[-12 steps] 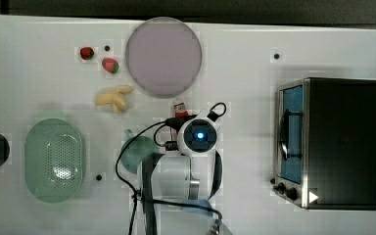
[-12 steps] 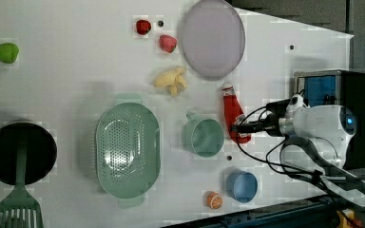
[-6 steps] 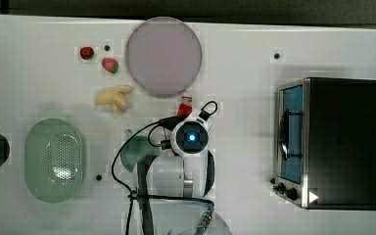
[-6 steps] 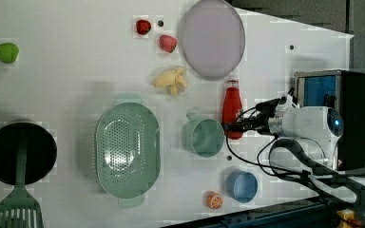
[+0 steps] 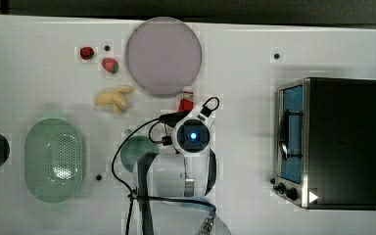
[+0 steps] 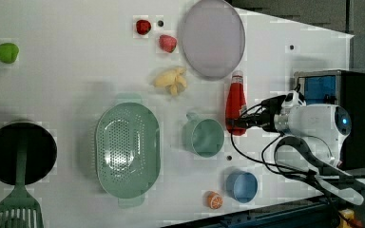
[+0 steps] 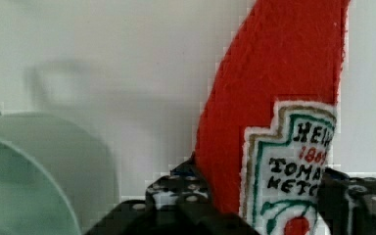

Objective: Pick Ketchup from the table and place it in strainer.

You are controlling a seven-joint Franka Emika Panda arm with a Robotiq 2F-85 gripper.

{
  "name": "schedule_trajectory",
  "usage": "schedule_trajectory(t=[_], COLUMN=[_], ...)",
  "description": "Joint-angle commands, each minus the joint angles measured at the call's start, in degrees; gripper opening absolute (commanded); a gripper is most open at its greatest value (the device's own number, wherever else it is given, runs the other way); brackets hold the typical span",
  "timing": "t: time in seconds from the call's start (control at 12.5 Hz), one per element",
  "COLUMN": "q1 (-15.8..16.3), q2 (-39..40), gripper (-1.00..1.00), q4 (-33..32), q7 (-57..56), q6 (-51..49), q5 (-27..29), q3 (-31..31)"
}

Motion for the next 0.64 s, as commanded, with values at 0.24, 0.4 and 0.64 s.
schedule_trajectory(t=[0.24, 0.4, 0.64], q1=[0.0, 0.14, 0.65], q2=[-15.84, -19.9, -22.34], gripper=[0.2, 0.2, 0.2], q4=[7.76, 12.72, 19.64], q7=[-1.0, -0.28, 1.61], q6=[-19.82, -32.19, -44.6], q5=[0.03, 0.08, 1.5], q3=[1.01, 1.95, 4.97])
